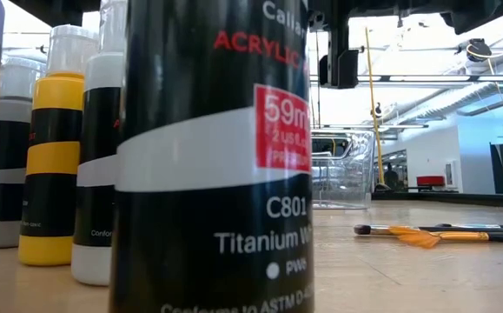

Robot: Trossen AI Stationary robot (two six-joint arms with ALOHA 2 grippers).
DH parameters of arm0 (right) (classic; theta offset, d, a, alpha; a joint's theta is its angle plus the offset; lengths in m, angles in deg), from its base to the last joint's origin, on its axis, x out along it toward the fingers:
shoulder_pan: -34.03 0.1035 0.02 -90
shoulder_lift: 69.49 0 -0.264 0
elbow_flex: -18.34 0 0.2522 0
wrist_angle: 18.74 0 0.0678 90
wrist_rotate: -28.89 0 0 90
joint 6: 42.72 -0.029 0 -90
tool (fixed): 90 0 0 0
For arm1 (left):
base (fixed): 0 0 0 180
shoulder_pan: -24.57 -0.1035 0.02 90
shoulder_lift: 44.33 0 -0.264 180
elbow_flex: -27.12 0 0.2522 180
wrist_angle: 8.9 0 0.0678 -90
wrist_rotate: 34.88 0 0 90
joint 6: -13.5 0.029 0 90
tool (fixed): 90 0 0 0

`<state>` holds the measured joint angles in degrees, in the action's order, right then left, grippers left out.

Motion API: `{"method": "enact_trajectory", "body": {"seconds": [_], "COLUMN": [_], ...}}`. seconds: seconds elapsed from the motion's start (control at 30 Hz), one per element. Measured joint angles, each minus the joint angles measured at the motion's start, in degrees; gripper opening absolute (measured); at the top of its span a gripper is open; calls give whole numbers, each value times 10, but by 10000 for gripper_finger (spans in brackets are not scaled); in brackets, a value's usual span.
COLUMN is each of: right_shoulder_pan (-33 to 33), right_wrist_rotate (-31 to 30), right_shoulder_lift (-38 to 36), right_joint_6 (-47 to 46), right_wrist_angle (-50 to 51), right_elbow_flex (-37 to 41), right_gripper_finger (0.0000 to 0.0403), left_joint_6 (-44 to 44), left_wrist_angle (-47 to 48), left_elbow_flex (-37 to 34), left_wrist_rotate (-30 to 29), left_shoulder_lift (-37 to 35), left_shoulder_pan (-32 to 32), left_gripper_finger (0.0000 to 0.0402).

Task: Pick & Place Paint Supplies
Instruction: Put the yellow paintbrush into the green cup

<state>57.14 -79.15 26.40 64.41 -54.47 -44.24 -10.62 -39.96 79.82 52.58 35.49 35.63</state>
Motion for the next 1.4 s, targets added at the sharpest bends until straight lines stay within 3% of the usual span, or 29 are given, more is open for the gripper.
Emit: {"method": "enact_trajectory", "body": {"seconds": [0.2,0.37,0.43,0.53,0.63,0.73,0.8,0.9,1.13,1.4], "right_shoulder_pan": [1,3,3,-5,-22,-56,-77,-92,-91,-92], "right_wrist_rotate": [0,-59,-103,-116,-69,49,123,182,183,180], "right_shoulder_lift": [-1,-25,-54,-121,-195,-259,-286,-312,-326,-325], "right_joint_6": [-82,-288,-392,-532,-696,-890,-966,-988,-981,-999], "right_wrist_angle": [9,4,18,78,179,255,258,207,-17,-177], "right_elbow_flex": [0,0,3,27,55,82,112,173,319,434], "right_gripper_finger": [0,0,0,0,0,0,0,0,0,0], "left_joint_6": [15,61,86,118,155,188,192,189,209,155], "left_wrist_angle": [18,57,88,148,197,255,250,215,167,215], "left_elbow_flex": [0,-1,0,-1,0,-5,-16,-26,-28,-28], "left_wrist_rotate": [-1,-10,-30,-67,-101,-161,-190,-204,-206,-233], "left_shoulder_lift": [1,-16,-35,-68,-105,-122,-121,-110,-98,-69], "left_shoulder_pan": [0,-5,-9,-16,-22,-24,-28,-36,-54,-81], "left_gripper_finger": [5,4,4,3,2,2,1,1,1,1]}}
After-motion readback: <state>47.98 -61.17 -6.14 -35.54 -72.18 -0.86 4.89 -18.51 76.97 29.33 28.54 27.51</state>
